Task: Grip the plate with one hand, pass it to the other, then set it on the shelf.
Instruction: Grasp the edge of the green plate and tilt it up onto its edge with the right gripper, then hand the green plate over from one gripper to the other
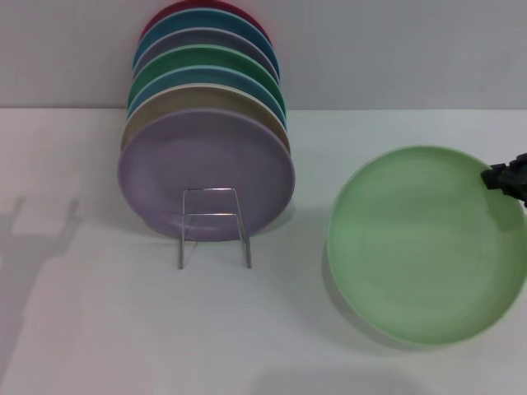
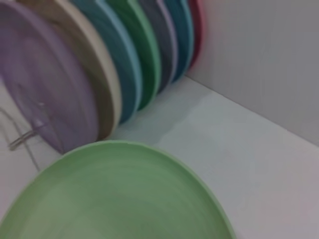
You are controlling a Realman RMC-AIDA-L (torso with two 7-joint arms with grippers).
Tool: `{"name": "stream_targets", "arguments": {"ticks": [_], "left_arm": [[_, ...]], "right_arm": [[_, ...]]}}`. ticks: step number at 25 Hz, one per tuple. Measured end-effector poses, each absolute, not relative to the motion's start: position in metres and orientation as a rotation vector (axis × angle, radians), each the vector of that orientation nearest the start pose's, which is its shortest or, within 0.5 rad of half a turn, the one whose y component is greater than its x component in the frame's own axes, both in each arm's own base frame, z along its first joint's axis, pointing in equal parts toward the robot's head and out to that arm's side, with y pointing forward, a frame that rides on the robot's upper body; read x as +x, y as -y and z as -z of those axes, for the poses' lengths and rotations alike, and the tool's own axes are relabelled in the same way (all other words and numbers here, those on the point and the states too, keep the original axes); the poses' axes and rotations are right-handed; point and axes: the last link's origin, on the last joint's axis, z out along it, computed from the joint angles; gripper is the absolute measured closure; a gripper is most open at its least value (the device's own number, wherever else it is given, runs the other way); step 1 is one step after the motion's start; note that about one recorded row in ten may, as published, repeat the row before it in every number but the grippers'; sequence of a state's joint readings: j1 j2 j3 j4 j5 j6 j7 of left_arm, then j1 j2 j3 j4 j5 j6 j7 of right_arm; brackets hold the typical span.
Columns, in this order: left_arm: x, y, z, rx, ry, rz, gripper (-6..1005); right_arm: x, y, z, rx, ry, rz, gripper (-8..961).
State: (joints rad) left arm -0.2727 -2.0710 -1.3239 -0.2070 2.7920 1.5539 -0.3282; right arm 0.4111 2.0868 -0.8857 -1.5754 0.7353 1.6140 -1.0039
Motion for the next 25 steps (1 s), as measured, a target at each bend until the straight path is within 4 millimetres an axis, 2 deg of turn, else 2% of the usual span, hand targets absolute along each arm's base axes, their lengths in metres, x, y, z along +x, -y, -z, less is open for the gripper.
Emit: {"name": "stream_targets", "arguments": {"ticks": [7, 11, 18, 25], "left_arm": [[-0.321, -0.28, -0.035, -1.426, 0.366, 1.043, 130], [-0.32, -0.28, -0.034, -1.428, 0.37, 1.048, 130], [-0.319, -0.281, -0.034, -1.429, 0.375, 1.055, 130], [-0.319, -0.282, -0.034, -1.427, 0.376, 1.058, 129]], "right_arm": [[0.224, -0.334, -0.114, -2.486, -0.587, -0.036, 936], [0.223, -0.334, -0.116, -2.485, -0.459, -0.136, 937], [0.223, -0.337, -0.114, -2.476, -0.427, -0.179, 937], [0.236, -0.342, -0.136, -2.317, -0.521, -0.066, 937]]}}
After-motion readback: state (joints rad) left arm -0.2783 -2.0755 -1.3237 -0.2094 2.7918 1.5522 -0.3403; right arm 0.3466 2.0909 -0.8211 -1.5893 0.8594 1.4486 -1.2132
